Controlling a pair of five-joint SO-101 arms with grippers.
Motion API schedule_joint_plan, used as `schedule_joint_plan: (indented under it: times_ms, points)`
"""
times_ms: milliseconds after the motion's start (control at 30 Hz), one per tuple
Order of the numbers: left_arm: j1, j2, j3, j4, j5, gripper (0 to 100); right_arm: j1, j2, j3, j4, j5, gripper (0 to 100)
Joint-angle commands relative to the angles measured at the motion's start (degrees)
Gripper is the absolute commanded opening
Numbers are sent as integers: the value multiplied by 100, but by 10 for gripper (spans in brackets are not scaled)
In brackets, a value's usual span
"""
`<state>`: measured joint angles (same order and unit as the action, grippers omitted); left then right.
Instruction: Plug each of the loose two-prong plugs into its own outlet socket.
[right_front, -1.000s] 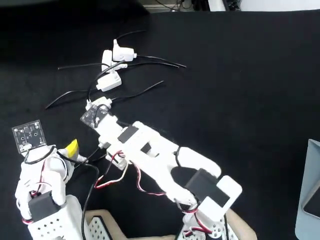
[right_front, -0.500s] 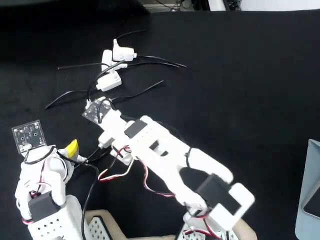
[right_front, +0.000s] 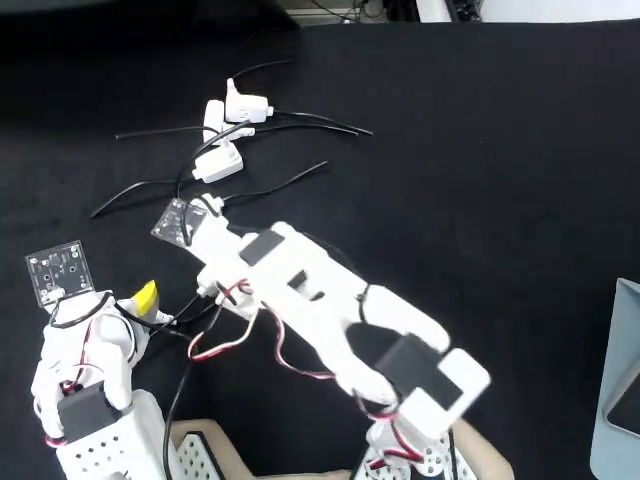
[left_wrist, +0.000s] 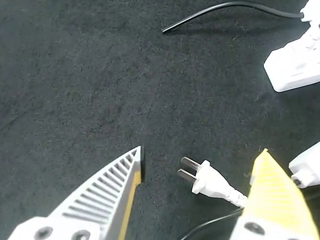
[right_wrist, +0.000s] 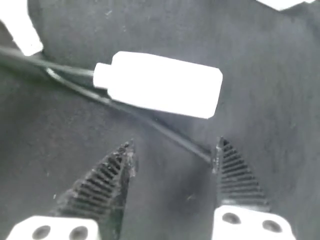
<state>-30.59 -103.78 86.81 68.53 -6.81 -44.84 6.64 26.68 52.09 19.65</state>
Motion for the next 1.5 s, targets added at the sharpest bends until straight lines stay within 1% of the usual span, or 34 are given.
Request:
schedule_joint_plan:
  times_ms: [0,67,133,200,300,467,600,800,967,1100,1233,1333,1467]
  points:
    - [-48,-44,-48,-132,26,343,-53,418,-673,-9,35,240]
    - [-48,-44,-48,-132,26,343,-167,611,-760,-9,9,240]
    - [-48,-44,-48,-132,26,343,-237,813,-796,-18,0,209]
    - [-48,-44,-48,-132,26,343,-255,989,-804,-114,0,142]
    - [-48,-44,-48,-132,26,343,-220,1042,-848,-167,9,13]
    - [-48,-44,-40,-132,26,343,-211,664,-602,185,26,11]
    - [-48,-44,4,-132,26,343,26,-57,-127,422,88,11]
    - [-48,-44,4,-132,26,343,615,-1481,1059,765,1055,11]
    - [-40,-44,4,-132,26,343,1415,-2598,2000,765,2048,11]
    - [-31,-44,4,-132,26,343,2127,-3152,2475,738,2822,11]
    - [-31,-44,4,-132,26,343,2716,-3398,2571,730,3332,11]
    - [-40,-44,4,-132,26,343,3033,-3530,2492,721,3508,11]
    - [-31,-44,4,-132,26,343,3024,-3873,2299,774,3218,11]
